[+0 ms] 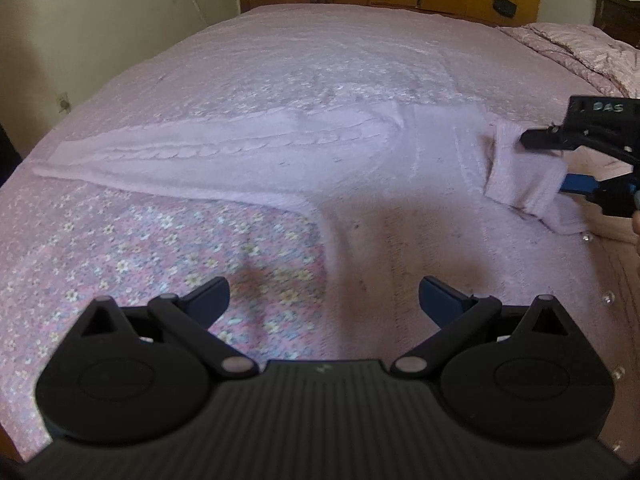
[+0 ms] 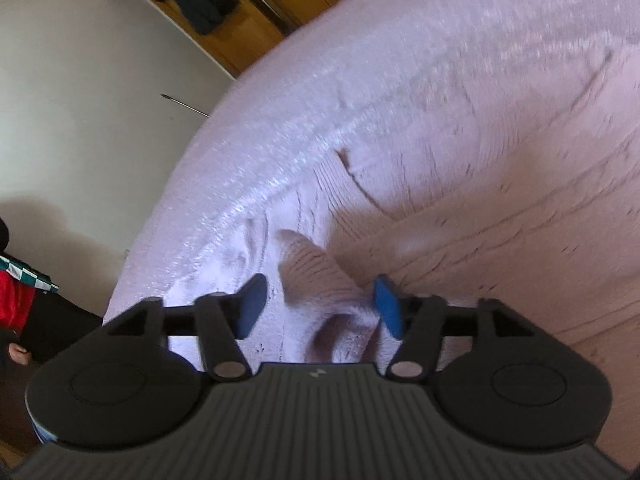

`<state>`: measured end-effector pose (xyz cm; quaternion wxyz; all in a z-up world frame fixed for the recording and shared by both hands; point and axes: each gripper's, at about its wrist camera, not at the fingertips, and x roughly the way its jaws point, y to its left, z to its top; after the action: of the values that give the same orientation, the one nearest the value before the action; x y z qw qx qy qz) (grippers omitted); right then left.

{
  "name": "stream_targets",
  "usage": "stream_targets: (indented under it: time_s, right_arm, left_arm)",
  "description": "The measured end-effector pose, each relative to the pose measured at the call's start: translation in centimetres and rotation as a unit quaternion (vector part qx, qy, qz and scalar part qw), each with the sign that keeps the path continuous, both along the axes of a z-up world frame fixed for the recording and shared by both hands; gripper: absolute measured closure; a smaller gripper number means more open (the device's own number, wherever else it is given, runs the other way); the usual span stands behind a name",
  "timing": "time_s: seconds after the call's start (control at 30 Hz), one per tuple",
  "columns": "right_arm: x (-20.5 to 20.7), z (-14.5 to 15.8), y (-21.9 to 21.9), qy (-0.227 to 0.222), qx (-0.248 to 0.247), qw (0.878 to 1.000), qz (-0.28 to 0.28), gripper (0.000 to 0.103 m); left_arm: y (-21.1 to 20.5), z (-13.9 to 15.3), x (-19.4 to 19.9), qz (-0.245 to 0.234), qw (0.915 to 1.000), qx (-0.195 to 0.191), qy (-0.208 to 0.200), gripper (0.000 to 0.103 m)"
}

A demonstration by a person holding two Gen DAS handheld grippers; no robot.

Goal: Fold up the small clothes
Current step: 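Lower the sleeve onto the body and open the right tool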

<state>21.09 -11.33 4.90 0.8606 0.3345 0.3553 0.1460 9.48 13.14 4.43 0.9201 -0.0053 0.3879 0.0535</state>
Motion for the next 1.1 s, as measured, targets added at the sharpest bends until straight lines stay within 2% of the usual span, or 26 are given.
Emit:
stream_targets:
  time_s: [0.1, 0.27, 0.53, 0.73, 1.0, 1.03, 1.1]
  right_arm:
    - [-0.7, 0.5, -2.6, -0.008, -0.009, 1.0, 0.004, 0.031]
    - [-3.5, -0.4, -7.3, 0.032, 0.006, 0.999, -0.013, 0.029]
    - [-8.2, -1.6, -13.3, 0.046, -0.022, 0.995, -0.085, 0.028]
    - [-8.7, -3.8, -16.1, 0.048, 0.005, 0.991, -0.123, 0.028]
    - [-9.1, -5.0, -16.9, 0.017, 0.017, 0.991, -0.131, 0.028]
    - [-9.3, -5.1, -16.9, 0.012, 0.019, 0.991, -0.132, 0.028]
    - [-9.4, -5.3, -16.5, 0.001, 0.016, 0.991, -0.131, 0.028]
  left_arm:
    - [-1.1, 0.2, 0.5, -0.017, 0.9997, 0.018, -0.003, 0.001]
    - [-3.3, 0.2, 1.4, -0.042, 0.9983, 0.04, 0.001, 0.001]
    - [-8.3, 0.8, 2.1, -0.111, 0.9911, 0.071, -0.018, 0.001]
    - [-12.0, -0.2, 4.4, -0.128, 0.9829, 0.129, -0.031, 0.001]
    - [-14.7, -0.8, 6.3, -0.164, 0.9755, 0.133, -0.062, 0.025]
    - [-14.9, -1.0, 6.6, -0.168, 0.9747, 0.134, -0.062, 0.033]
    - [-15.3, -1.5, 7.3, -0.176, 0.9733, 0.136, -0.057, 0.056]
